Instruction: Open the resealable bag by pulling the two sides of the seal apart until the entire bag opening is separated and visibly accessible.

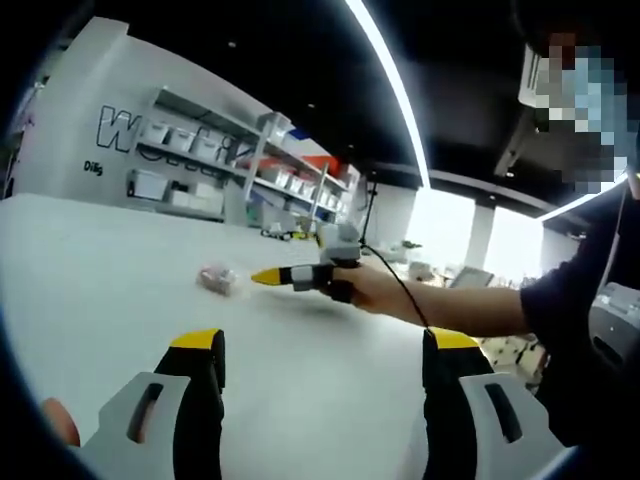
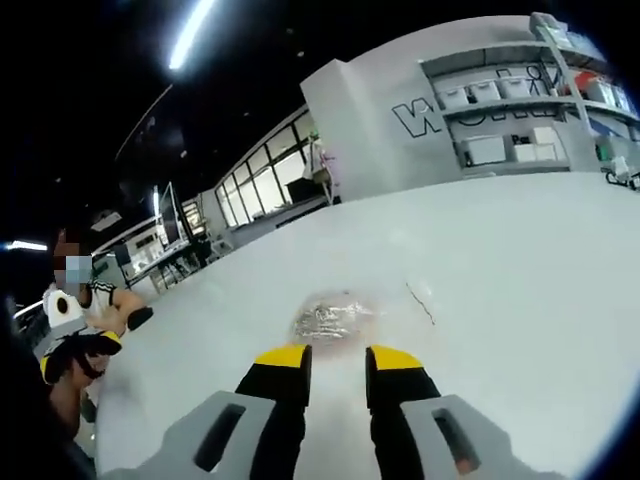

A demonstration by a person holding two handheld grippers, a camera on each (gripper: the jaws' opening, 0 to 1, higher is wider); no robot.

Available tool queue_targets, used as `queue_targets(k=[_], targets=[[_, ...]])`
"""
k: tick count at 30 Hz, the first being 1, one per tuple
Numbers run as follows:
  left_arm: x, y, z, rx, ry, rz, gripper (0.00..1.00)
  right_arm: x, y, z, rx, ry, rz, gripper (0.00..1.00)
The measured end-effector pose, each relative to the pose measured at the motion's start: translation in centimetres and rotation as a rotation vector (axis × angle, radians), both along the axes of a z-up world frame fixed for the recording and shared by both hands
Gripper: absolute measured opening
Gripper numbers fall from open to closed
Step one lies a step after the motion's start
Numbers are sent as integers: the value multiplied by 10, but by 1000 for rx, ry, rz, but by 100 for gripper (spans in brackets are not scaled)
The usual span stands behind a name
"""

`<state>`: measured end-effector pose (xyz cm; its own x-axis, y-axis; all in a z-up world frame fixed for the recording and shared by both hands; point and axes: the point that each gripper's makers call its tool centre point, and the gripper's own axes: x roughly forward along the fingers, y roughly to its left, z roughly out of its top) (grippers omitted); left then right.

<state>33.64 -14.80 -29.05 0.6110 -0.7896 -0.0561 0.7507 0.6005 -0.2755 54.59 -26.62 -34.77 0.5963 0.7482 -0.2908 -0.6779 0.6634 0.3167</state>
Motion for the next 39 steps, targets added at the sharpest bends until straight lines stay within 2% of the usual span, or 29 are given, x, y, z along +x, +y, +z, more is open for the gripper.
queue_targets(k=[4, 9, 13, 15, 18, 23, 24, 27, 31, 35, 39], targets=[[0, -1, 1, 4, -2, 0, 80, -17, -11, -1, -3, -8, 10, 22], [0, -2, 3, 13, -1, -2, 80, -45, -21, 2, -37, -43, 37, 34], [-1, -4, 2, 25, 4, -4, 80, -77, -34, 6, -55, -72, 61, 38], [-1, -6, 3, 32, 4, -6, 80, -90, -39, 9, -65, -80, 68, 44], [-2, -7, 2, 56, 8, -2, 81, -110, -48, 16, -123, -130, 90, 58], [0, -6, 0, 100, 15, 14, 83, -143, -56, 32, -178, -194, 116, 71], [0, -6, 0, 112, 14, 18, 83, -147, -58, 32, -206, -199, 119, 74], [-1, -5, 2, 130, 11, 26, 84, -164, -59, 34, -224, -199, 134, 86], [-7, -6, 10, 140, -5, 31, 85, -180, -69, 38, -250, -204, 141, 91], [-15, -5, 20, 144, -23, 40, 89, -185, -83, 43, -267, -206, 127, 100], [-20, -3, 24, 145, -31, 49, 99, -193, -91, 49, -274, -196, 127, 100]])
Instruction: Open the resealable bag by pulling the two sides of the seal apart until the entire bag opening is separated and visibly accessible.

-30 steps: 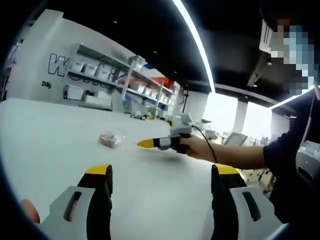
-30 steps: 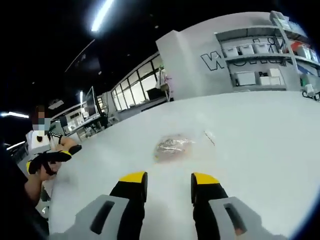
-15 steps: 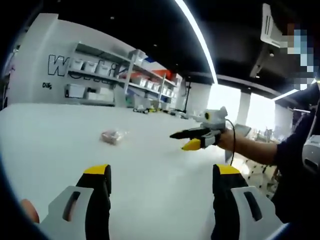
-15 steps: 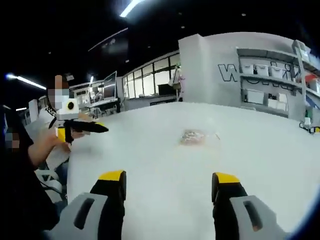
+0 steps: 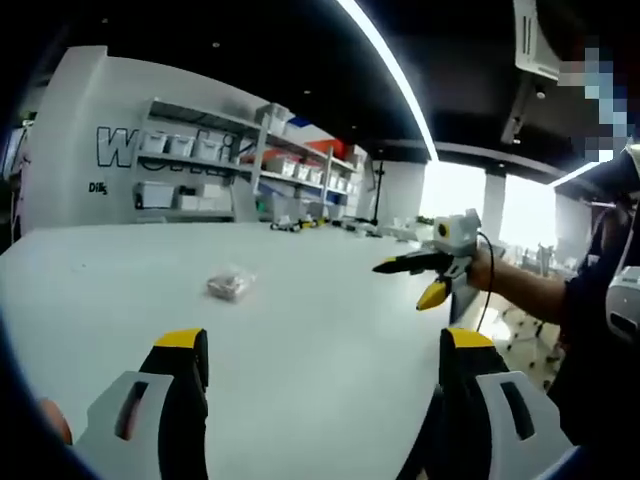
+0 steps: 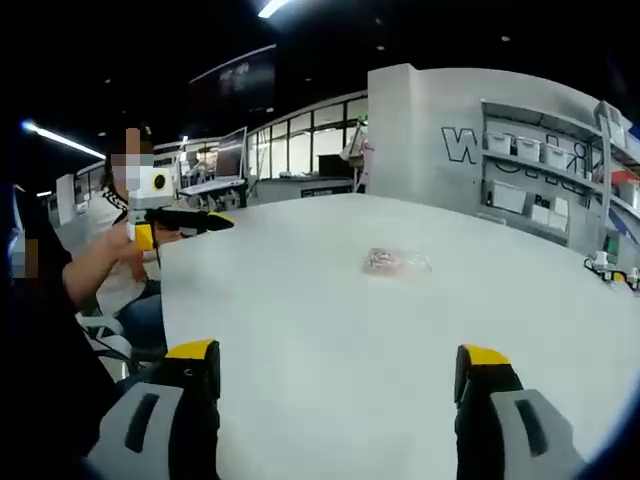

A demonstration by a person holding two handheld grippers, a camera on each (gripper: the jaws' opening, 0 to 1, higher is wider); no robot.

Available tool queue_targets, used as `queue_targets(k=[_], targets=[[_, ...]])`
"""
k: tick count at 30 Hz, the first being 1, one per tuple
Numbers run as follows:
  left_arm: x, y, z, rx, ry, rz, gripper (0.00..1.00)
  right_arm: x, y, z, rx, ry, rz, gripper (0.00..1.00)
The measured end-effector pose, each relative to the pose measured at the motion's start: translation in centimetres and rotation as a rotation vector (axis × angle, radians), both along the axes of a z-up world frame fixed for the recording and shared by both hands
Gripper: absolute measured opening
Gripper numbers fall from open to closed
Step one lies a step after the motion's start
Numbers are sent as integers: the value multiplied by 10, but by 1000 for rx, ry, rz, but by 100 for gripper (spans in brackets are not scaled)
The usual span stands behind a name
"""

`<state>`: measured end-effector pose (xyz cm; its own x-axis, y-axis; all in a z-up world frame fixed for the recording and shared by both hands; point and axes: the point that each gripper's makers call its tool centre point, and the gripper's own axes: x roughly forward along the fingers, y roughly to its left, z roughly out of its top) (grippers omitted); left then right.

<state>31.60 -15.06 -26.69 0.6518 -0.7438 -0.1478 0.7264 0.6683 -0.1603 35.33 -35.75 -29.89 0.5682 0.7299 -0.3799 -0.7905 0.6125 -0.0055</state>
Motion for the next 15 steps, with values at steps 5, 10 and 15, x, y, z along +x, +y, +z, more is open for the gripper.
queue_targets(k=[5, 10, 15], targets=[[-8, 2, -3, 4, 16, 4, 99, -8, 0, -1, -15, 17, 5, 100], [-15, 6, -5, 11, 17, 18, 100, -17, 2, 3, -16, 11, 12, 100], [-15, 11, -3, 19, 4, 38, 100, -22, 2, 7, -9, 3, 15, 100]])
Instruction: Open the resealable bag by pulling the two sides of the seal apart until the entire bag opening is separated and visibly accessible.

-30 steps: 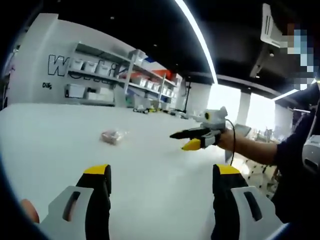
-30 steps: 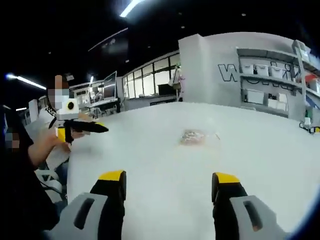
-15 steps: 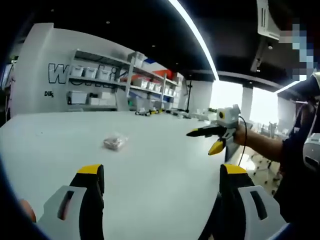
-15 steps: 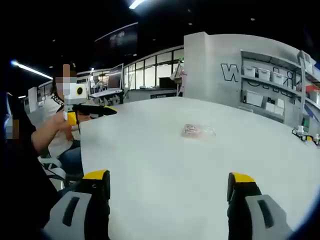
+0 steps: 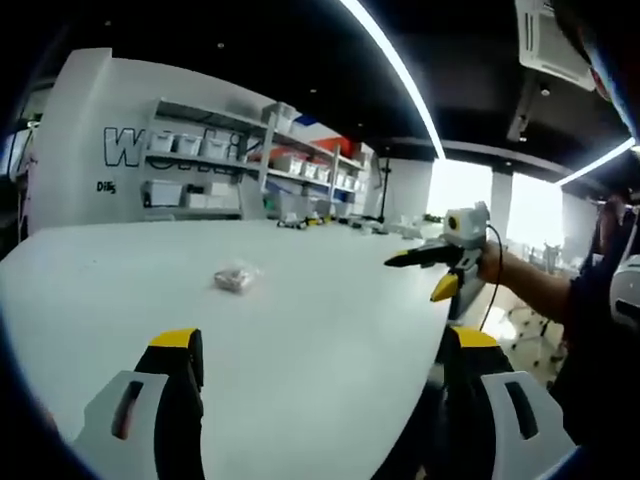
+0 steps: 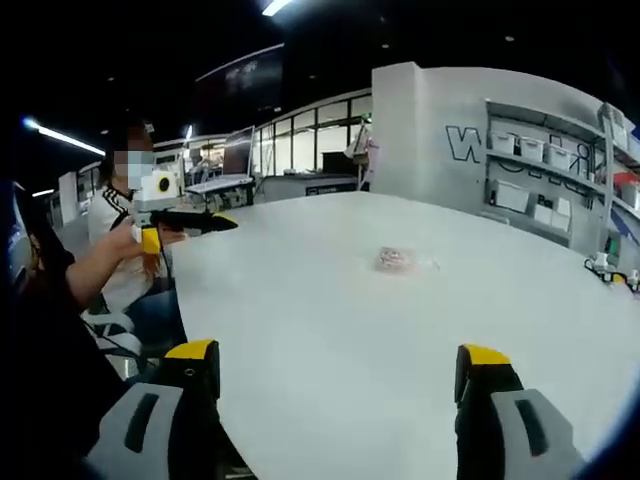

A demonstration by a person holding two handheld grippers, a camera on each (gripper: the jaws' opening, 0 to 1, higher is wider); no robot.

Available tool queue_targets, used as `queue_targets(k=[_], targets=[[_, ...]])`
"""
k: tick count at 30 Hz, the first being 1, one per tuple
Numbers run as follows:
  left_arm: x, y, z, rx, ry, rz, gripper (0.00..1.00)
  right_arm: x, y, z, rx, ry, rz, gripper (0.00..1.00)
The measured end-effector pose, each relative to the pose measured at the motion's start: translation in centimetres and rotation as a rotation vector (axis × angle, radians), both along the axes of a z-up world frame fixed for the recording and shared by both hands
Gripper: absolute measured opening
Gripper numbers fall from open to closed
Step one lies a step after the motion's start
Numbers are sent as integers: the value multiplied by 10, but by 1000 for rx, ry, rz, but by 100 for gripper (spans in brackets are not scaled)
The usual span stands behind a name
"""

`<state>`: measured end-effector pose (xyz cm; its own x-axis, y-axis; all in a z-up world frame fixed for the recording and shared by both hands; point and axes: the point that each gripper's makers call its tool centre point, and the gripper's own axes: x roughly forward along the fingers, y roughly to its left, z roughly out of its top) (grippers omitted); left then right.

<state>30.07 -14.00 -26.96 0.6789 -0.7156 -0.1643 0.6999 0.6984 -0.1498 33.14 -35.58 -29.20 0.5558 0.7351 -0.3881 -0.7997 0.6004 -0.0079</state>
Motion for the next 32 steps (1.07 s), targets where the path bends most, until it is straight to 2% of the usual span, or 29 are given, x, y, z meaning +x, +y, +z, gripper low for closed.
queue_targets(k=[5, 19, 32], targets=[[1, 1, 0, 25, -5, 3, 100, -2, 2, -5, -1, 11, 0, 100], [4, 3, -4, 17, 5, 7, 100, 0, 6, -13, -4, 30, 13, 100], [2, 0, -3, 10, -5, -4, 100, -2, 10, -13, -5, 26, 22, 100]])
